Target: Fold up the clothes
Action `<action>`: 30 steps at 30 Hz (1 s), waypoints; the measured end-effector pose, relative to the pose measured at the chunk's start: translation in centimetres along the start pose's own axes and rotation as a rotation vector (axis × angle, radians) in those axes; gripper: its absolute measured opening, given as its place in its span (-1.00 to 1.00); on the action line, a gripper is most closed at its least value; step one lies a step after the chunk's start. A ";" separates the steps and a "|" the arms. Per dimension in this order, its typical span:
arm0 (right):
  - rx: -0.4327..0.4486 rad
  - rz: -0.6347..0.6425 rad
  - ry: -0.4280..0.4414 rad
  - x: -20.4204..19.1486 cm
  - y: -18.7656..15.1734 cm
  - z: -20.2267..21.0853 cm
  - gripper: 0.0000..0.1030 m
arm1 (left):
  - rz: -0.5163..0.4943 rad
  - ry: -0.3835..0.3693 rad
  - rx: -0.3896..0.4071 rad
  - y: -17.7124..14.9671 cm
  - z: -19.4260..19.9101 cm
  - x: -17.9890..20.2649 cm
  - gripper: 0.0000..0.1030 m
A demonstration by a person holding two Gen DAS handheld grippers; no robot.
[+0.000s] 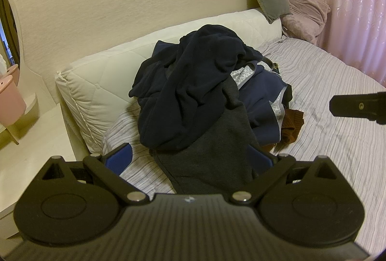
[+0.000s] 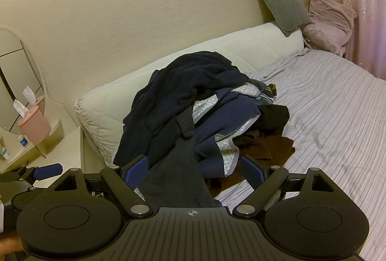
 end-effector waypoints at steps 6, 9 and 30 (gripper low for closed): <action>-0.005 0.006 0.004 0.4 -0.1 0.3 0.67 | -0.001 0.022 -0.016 -0.1 -0.1 0.5 0.93; -0.012 0.011 0.002 0.9 -0.3 0.4 0.67 | 0.007 0.025 -0.020 -0.2 -0.2 1.0 0.93; -0.021 0.003 0.041 6.6 -0.4 0.0 0.67 | -0.082 0.074 -0.048 -1.0 -0.5 3.8 0.92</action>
Point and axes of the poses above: each gripper's, at about its wrist camera, not at the fingertips, and z roughly against the way its jaws point, x to its right, y to its top, the point moved 5 cm from there along -z, roughly the way its jaws point, and after that the axes turned 8 degrees about z, right-handed, at the moved point
